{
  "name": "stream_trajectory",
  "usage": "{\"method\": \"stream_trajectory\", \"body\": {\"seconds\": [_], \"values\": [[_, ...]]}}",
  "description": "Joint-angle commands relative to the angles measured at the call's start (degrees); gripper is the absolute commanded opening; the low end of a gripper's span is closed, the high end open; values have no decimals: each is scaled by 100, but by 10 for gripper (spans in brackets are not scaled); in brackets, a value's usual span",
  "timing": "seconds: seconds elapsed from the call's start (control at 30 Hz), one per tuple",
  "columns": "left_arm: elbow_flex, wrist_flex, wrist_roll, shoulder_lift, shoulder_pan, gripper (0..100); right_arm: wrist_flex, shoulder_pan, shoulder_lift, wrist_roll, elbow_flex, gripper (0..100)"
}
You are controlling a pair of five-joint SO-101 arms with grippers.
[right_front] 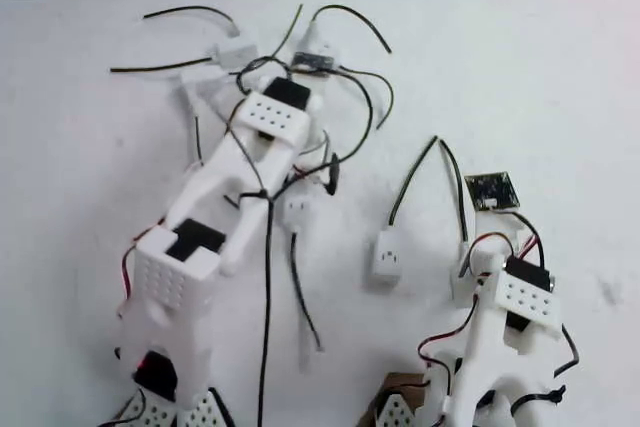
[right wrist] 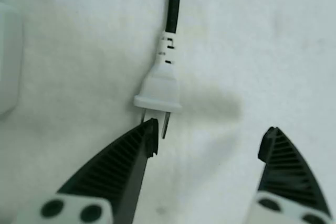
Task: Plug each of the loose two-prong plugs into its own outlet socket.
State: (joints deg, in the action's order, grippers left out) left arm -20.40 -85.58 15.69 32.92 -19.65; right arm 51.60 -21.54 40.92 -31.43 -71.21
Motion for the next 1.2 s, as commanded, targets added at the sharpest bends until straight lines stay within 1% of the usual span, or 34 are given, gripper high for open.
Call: {"method": "stream_trajectory", "body": {"seconds": [0.0, 0.07, 0.23, 0.37, 0.43, 0.57, 0.6, 0.7, 0.8, 0.97, 1.03, 1.1, 1.17], "values": [[-26, -105, -264, -382, 4, 302, -66, -31, 57, 53, 18, 308], [-18, -105, -510, -198, 13, 301, -66, -31, 57, 53, 18, 308], [-70, -88, -519, 409, 110, 301, -66, -40, 57, 62, 18, 308], [-79, -79, -527, 593, 101, 290, -66, -40, 57, 62, 18, 308], [-79, 9, -554, 593, 110, 227, -66, -40, 57, 62, 18, 308], [-97, 26, -563, 576, 171, 35, -66, -40, 57, 62, 18, 308], [-167, 9, -563, 567, 189, 25, -66, -40, 57, 62, 18, 308], [-501, -132, -527, 567, 312, 31, -66, -40, 57, 62, 18, 308], [-1108, -413, -527, 567, 479, 31, -66, -40, 57, 62, 18, 308], [-2268, -1002, -571, 576, 1007, 31, -75, -40, 57, 62, 18, 308], [-2646, -1081, -589, 585, 1156, 31, -75, -40, 57, 62, 18, 308], [-3015, -1029, -888, 629, 1235, 31, -75, -40, 57, 62, 18, 308], [-3253, -809, -1284, 637, 1288, 31, -75, -40, 57, 62, 18, 308]]}}
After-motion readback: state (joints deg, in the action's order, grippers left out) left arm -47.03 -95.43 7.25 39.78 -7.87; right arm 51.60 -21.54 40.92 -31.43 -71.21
